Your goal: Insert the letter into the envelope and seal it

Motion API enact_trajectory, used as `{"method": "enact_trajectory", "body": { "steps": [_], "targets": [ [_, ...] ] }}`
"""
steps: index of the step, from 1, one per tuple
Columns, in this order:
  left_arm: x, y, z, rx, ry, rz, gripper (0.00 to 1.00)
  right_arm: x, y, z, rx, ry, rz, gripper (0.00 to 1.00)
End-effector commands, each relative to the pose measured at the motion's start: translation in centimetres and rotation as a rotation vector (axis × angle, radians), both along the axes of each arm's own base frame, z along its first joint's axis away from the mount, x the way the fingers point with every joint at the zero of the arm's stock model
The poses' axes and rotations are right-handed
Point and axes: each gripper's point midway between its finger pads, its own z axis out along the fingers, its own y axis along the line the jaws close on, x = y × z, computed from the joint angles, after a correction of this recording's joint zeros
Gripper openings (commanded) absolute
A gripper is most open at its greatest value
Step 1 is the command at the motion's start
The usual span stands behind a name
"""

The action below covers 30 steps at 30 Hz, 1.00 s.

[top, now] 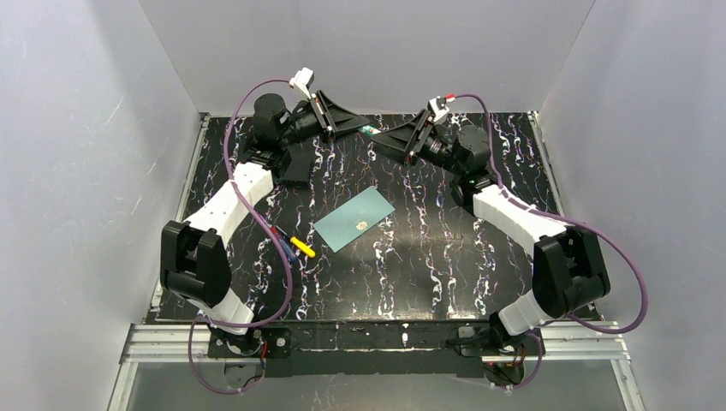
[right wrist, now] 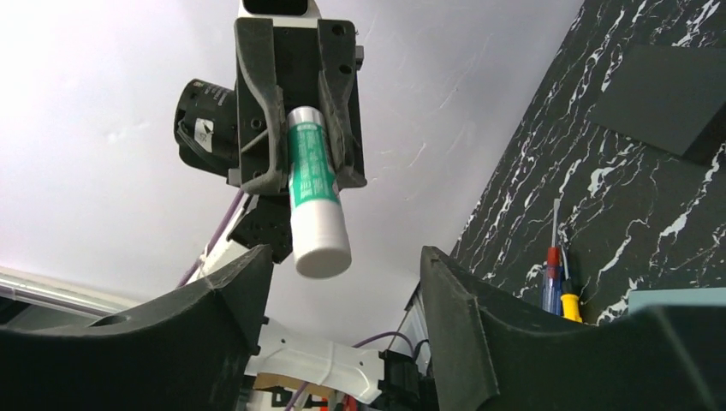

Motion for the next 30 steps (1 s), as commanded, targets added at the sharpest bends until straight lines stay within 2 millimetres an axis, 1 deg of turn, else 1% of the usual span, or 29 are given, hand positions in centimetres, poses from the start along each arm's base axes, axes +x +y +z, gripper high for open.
{"method": "enact_trajectory", "body": {
  "steps": [1, 2, 3, 5, 9, 11, 14, 16, 17, 20, 21, 22, 24, 27, 30],
  "targets": [
    [-0.3, 0.4, 2.2, -0.03, -0.053, 0.003, 0.0, -1.1, -1.1, 2.9, 0.035, -0.106, -0.027, 0.65],
    [-0.4, 0.4, 2.1, -0.031, -0.052, -0.002, 0.0, -1.1, -1.0, 3.0, 0.038, -0.11, -0.024, 0.61],
    [-0.5, 0.4, 2.0, -0.032, -0.048, -0.006, 0.0, -1.0, -1.0, 2.9, 0.038, -0.106, -0.025, 0.58],
    [-0.7, 0.4, 1.9, -0.032, -0.044, -0.01, 0.0, -1.0, -1.1, 3.1, 0.048, -0.111, -0.029, 0.57],
    [-1.0, 0.5, 1.9, -0.036, -0.039, -0.016, 0.0, -0.4, -1.3, 3.1, 0.054, -0.106, -0.05, 0.56],
    [-1.1, 0.5, 1.9, -0.037, -0.036, -0.019, 0.0, -0.2, -1.3, 3.2, 0.062, -0.105, -0.054, 0.52],
    [-1.2, 0.5, 1.7, -0.039, -0.033, -0.022, 0.0, -0.1, -1.3, 3.4, 0.08, -0.106, -0.05, 0.43],
    [-1.3, 0.5, 1.6, -0.04, -0.032, -0.022, 0.0, 0.0, -1.2, 3.3, 0.083, -0.1, -0.047, 0.34],
    [-1.4, 0.5, 1.6, -0.04, -0.032, -0.024, 0.0, -0.1, -1.2, 3.3, 0.087, -0.1, -0.041, 0.32],
    [-1.4, 0.5, 1.4, -0.04, -0.028, -0.031, 0.0, -0.1, -0.9, 3.3, 0.092, -0.101, -0.02, 0.22],
    [-1.5, 0.5, 1.4, -0.042, -0.025, -0.031, 0.0, -0.1, -0.8, 3.3, 0.092, -0.1, -0.009, 0.17],
    [-1.5, 0.5, 1.3, -0.044, -0.024, -0.032, 0.0, 0.0, -0.7, 3.4, 0.096, -0.101, -0.001, 0.1],
    [-1.4, 0.4, 1.2, -0.046, -0.024, -0.036, 0.0, 0.1, -0.5, 3.6, 0.112, -0.096, 0.018, 0.01],
    [-1.6, -0.1, 0.9, -0.047, -0.013, -0.056, 0.0, 0.3, -0.2, 3.6, 0.138, -0.08, 0.039, 0.01],
    [-2.7, -1.4, 0.2, -0.04, 0.002, -0.105, 0.0, 0.7, -0.1, 3.6, 0.159, -0.073, 0.037, 0.01]
  ]
}}
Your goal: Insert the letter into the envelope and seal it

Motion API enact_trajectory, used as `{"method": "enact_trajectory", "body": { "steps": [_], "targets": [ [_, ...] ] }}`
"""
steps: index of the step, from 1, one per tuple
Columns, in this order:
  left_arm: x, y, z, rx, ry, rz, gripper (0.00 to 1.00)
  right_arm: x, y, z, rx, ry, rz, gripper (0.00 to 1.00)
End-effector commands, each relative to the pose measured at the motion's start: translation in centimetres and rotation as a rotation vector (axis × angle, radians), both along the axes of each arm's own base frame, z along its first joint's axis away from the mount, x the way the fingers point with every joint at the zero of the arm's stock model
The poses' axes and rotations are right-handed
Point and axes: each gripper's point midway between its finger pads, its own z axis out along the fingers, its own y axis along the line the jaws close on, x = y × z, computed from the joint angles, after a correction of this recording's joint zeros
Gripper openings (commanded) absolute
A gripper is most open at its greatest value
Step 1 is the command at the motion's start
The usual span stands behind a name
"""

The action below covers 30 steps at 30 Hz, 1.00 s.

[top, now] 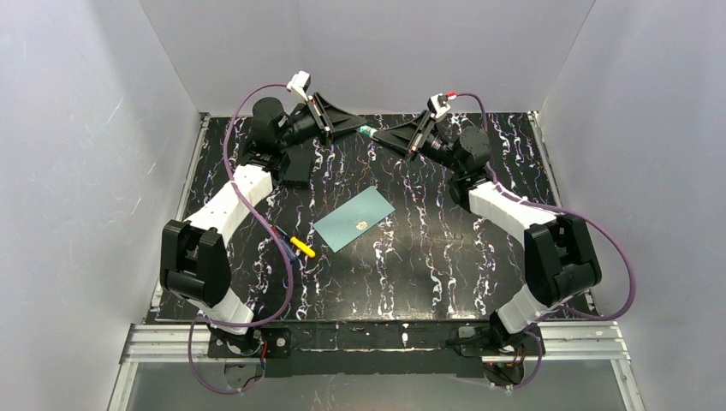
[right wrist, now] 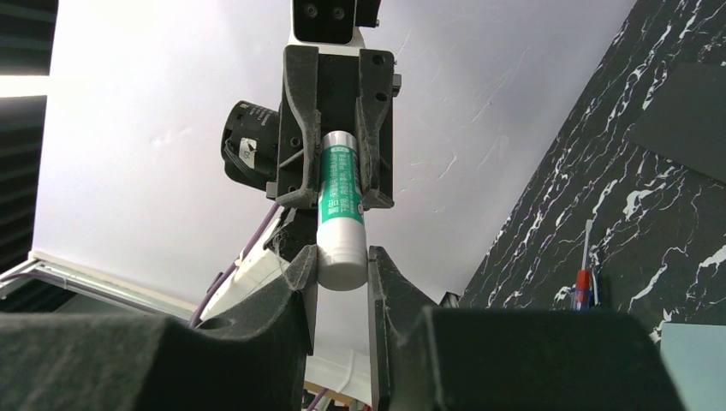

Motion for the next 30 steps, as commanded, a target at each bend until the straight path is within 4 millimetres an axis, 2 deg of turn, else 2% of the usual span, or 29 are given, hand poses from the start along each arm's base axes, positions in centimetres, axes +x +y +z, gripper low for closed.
{"method": "enact_trajectory", "body": {
  "steps": [1, 6, 10, 15, 19, 22, 27, 30],
  "targets": [
    [-3.3, -2.2, 0.3, -0.006, -0.035, -0.127, 0.0, 0.4, 0.1, 2.8, 0.07, -0.066, 0.004, 0.01],
    [-4.7, -3.0, -1.9, 0.016, -0.003, -0.142, 0.0, 1.7, 0.9, 2.8, 0.037, -0.073, 0.007, 0.01],
    [-5.8, -4.2, -2.3, 0.027, -0.015, -0.207, 0.0, 2.4, 1.9, 2.3, 0.034, -0.048, 0.031, 0.01],
    [-7.0, -5.9, -2.2, 0.034, -0.051, -0.299, 0.0, 1.8, 3.5, 1.4, 0.091, 0.002, 0.093, 0.01],
    [-6.7, -5.9, -3.0, 0.041, -0.033, -0.303, 0.0, 2.7, 2.7, 1.4, 0.087, -0.005, 0.064, 0.01],
    [-4.9, -4.1, -4.5, 0.054, 0.01, -0.209, 0.0, 3.7, 0.8, -0.3, 0.032, 0.028, 0.022, 0.02],
    [-0.9, 1.6, -8.8, 0.089, 0.139, 0.069, 0.0, 3.9, -1.9, -6.1, -0.176, 0.108, -0.047, 0.67],
    [0.7, 5.0, -11.5, 0.099, 0.222, 0.215, 0.0, 3.1, -2.9, -8.4, -0.261, 0.143, -0.061, 0.89]
  ]
}}
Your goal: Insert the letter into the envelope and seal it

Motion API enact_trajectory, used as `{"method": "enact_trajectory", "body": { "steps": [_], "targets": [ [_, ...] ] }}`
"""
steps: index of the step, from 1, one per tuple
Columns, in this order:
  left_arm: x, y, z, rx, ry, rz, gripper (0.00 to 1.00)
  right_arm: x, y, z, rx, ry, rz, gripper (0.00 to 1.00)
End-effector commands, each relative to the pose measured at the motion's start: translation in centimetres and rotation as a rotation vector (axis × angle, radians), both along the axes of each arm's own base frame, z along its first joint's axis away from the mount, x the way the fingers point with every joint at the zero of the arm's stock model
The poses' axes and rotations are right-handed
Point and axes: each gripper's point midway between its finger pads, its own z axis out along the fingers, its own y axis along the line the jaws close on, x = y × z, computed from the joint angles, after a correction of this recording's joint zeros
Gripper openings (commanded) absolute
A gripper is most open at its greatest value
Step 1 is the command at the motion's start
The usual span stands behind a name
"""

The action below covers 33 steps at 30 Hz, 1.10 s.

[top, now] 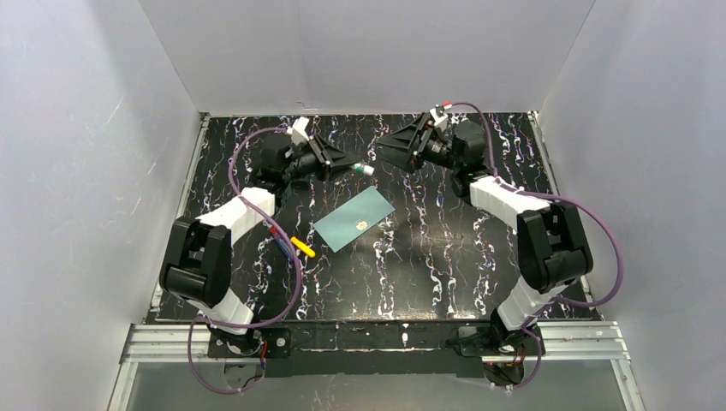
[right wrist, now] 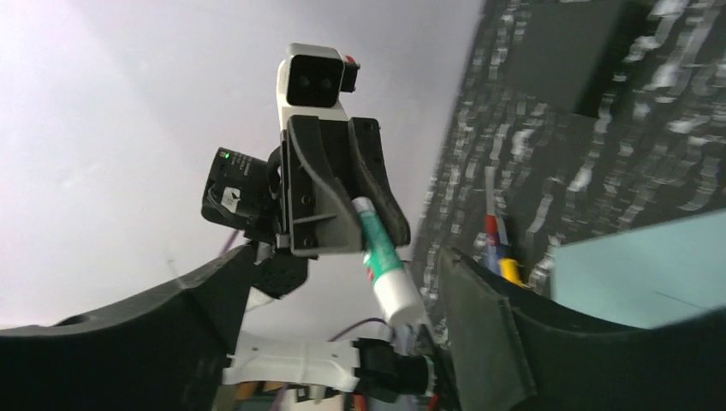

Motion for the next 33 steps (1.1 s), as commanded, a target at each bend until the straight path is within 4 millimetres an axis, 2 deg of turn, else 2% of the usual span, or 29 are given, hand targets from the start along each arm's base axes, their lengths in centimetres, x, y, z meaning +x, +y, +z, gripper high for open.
{"method": "enact_trajectory", "body": {
  "steps": [1, 4, 8, 11, 12, 19, 25, 29, 33],
  "targets": [
    [0.7, 4.8, -2.2, 0.022, 0.074, 0.162, 0.0, -0.7, -2.5, -1.9, -0.143, -0.02, -0.066, 0.93],
    [1.5, 8.2, -5.2, 0.046, 0.158, 0.292, 0.0, -1.0, -3.8, -3.4, -0.205, 0.009, -0.096, 0.99],
    [1.1, 11.8, -11.1, 0.101, 0.372, 0.407, 0.03, -1.2, -4.7, -5.2, -0.292, 0.041, -0.101, 0.99],
    [0.3, 13.8, -15.5, 0.139, 0.571, 0.476, 0.03, -1.2, -4.9, -5.7, -0.328, 0.053, -0.096, 0.99],
    [0.2, 14.1, -16.4, 0.145, 0.614, 0.488, 0.03, -1.2, -5.0, -5.8, -0.334, 0.057, -0.096, 0.99],
    [0.1, 14.9, -20.3, 0.197, 0.833, 0.532, 0.12, -1.2, -6.2, -6.3, -0.357, 0.08, -0.118, 0.99],
    [-0.4, 16.0, -21.7, 0.292, 0.925, 0.58, 0.19, -0.5, -7.5, -6.1, -0.35, 0.083, -0.146, 0.99],
    [-0.4, 15.9, -22.5, 0.304, 0.983, 0.574, 0.35, -0.4, -7.6, -5.9, -0.331, 0.081, -0.148, 0.99],
    [-0.9, 15.9, -23.2, 0.314, 1.044, 0.58, 0.4, -0.4, -7.7, -5.2, -0.315, 0.066, -0.144, 0.98]
  ]
}}
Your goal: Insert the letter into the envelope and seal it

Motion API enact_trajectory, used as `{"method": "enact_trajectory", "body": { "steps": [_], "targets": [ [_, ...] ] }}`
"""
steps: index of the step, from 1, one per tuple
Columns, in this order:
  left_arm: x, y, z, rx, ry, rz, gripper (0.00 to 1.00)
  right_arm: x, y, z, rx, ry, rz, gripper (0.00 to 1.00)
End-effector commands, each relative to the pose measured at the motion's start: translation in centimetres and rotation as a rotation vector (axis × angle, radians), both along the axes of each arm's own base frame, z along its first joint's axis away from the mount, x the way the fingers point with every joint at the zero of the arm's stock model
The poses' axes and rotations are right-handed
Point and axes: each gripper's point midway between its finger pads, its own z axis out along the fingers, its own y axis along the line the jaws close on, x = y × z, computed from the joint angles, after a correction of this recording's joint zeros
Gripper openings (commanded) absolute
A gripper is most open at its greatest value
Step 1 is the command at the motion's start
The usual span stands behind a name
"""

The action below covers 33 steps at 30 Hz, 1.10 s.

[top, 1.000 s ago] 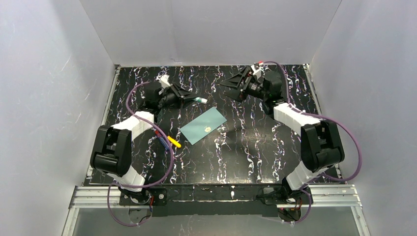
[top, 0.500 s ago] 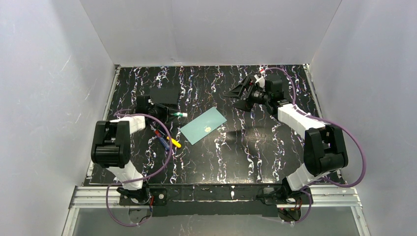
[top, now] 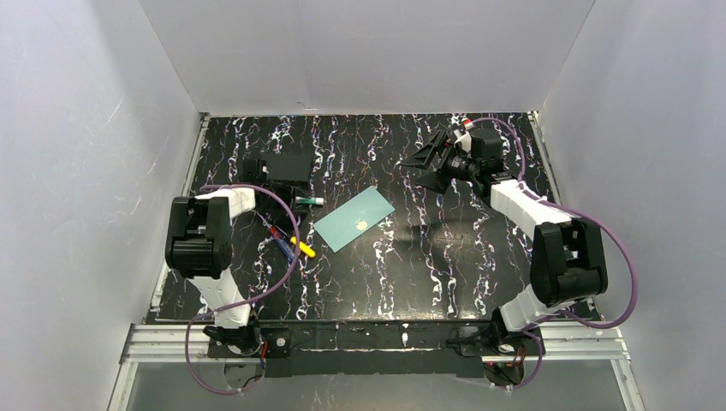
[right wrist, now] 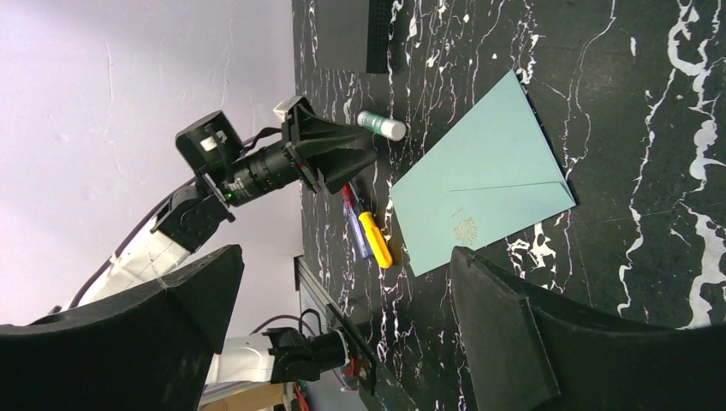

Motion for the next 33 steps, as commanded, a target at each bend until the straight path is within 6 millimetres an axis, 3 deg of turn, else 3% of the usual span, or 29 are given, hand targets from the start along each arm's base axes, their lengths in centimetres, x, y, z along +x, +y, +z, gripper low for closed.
{"method": "enact_trajectory", "body": {
  "steps": [1, 6, 11, 14, 15, 16, 17, 23, 27, 33],
  "targets": [
    [-1.4, 0.3, -1.2, 0.01, 0.123, 0.028, 0.4, 0.1, -0.1, 4.1, 0.043, -0.112, 0.013, 0.99],
    [-0.4, 0.6, 0.8, 0.038, 0.074, 0.004, 0.43, -0.5, -0.2, 5.1, 0.046, -0.126, 0.014, 0.99],
    [0.5, 0.6, 7.0, 0.097, -0.102, -0.11, 0.49, -1.4, -1.0, 4.7, -0.035, -0.122, 0.019, 0.99],
    [-0.7, 0.5, 10.7, 0.152, -0.196, -0.224, 0.64, -1.9, -1.9, 4.4, -0.11, -0.115, -0.009, 0.99],
    [-1.4, 0.4, 11.9, 0.166, -0.224, -0.259, 0.76, -2.1, -2.4, 4.5, -0.136, -0.124, -0.025, 0.99],
    [-2.3, 0.5, 13.5, 0.184, -0.259, -0.285, 0.94, -2.3, -2.8, 4.6, -0.162, -0.128, -0.038, 0.99],
    [-3.1, 0.7, 14.6, 0.206, -0.285, -0.311, 0.98, -2.4, -3.2, 4.9, -0.186, -0.14, -0.051, 0.99],
    [-9.5, 2.5, 19.0, 0.385, -0.418, -0.445, 0.98, -4.0, -6.2, 7.4, -0.348, -0.228, -0.138, 0.99],
    [-14.1, 4.0, 20.4, 0.495, -0.449, -0.479, 0.98, -5.9, -8.7, 9.3, -0.466, -0.291, -0.19, 0.99],
    [-19.9, 7.6, 24.4, 0.736, -0.59, -0.419, 0.98, -7.8, -15.6, 13.2, -0.746, -0.416, -0.417, 0.99]
  ]
}}
